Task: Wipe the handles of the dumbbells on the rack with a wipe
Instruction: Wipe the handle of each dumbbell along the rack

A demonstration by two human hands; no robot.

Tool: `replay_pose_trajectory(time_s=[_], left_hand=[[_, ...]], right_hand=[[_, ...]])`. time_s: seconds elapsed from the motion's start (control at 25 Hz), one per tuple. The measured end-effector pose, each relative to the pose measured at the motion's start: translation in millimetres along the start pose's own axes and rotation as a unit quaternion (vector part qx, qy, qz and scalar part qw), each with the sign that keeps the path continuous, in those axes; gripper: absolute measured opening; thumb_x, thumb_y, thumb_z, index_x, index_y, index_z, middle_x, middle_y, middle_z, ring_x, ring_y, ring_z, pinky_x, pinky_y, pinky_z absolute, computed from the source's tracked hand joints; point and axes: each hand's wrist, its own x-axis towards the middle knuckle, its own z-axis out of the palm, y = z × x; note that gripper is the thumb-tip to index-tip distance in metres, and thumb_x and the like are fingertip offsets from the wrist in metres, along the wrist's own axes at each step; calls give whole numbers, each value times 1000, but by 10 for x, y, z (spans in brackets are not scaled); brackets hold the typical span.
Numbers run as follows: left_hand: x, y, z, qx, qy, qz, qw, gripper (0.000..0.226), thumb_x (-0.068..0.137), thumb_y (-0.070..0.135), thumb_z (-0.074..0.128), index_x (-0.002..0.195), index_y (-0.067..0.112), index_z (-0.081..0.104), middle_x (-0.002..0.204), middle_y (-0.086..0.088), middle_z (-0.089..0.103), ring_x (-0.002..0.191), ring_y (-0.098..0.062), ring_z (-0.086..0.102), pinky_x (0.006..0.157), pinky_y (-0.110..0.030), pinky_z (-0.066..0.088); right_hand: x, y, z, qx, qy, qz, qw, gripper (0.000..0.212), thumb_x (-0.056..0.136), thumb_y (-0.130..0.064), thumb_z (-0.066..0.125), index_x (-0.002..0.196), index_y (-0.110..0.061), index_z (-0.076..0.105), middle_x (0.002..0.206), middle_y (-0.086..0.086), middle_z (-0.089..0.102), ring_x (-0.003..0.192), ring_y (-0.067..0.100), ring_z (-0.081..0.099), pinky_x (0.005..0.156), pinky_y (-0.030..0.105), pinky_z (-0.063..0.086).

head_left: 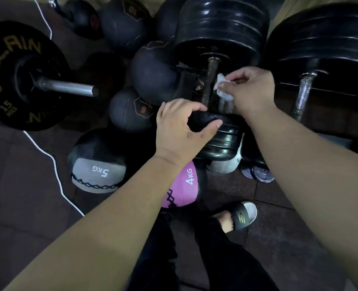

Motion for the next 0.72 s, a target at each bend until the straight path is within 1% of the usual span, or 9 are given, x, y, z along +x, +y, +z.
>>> replay_pose_trajectory(time_s=[0.08,0.16,0.2,0.32,0.4,0.44,0.52,0.6,0.72], left_hand=[[-15,-21,33,6,14,15,1000,42,79,61,75,101,26,74,102,17,68,108,-6,58,113,-56,39],[-36,-41,58,9,18,20,1000,44,79,61,74,102,24,74,105,14,69,112,-12,61,117,-55,36],[-36,-56,65,16,22,21,999,45,79,62,74,103,23,75,106,12,70,114,-13,61,120,-54,33],[-46,-63,97,15,32,23,999,47,79,61,74,103,22,76,109,11,71,119,-13,61,124,-46,28],[-57,-74,103,15,43,28,999,47,79,61,74,103,20,77,109,10,72,119,-12,61,125,-41,26],[-61,-78,106,15,48,30,998,47,79,61,75,103,20,77,109,9,72,119,-12,61,124,-41,26],[-57,-82,115,14,53,33,998,48,79,60,75,103,19,77,108,8,72,117,-13,63,124,-44,29],[-58,-69,117,17,52,33,998,48,79,59,75,102,17,77,108,6,73,117,-16,64,122,-50,32],[-64,-70,119,19,59,35,997,47,79,58,75,101,16,77,106,5,73,115,-18,65,119,-55,35]], right_hand=[[60,-21,66,36,-17,-5,999,18,75,-17,88,89,-21,77,81,-4,73,67,0,69,67,18,56],[51,-17,84,58,-47,-21,997,21,77,-4,83,88,-21,76,80,-9,71,66,-9,66,67,12,53],[58,2,95,49,-56,-30,997,23,78,-3,82,90,-22,77,81,-12,71,67,-11,65,69,10,51],[137,45,124,-26,-39,-56,997,22,79,-13,82,97,-24,81,83,-15,73,73,-9,65,74,13,51],[154,31,171,-49,-26,-73,996,16,81,-19,78,94,-28,81,84,-14,74,78,-4,66,79,16,53],[139,20,190,-48,-24,-82,995,14,82,-20,77,92,-29,81,85,-13,75,80,-2,68,81,18,53],[125,5,201,-38,-24,-78,996,11,83,-19,76,87,-29,81,83,-14,75,81,-1,69,81,19,55],[107,26,172,-16,-51,-42,998,10,83,-17,79,83,-27,79,79,-18,75,77,-5,70,78,15,56],[71,100,125,-16,-108,-6,994,12,79,-11,83,88,-18,81,89,-7,79,80,3,75,79,21,61]])
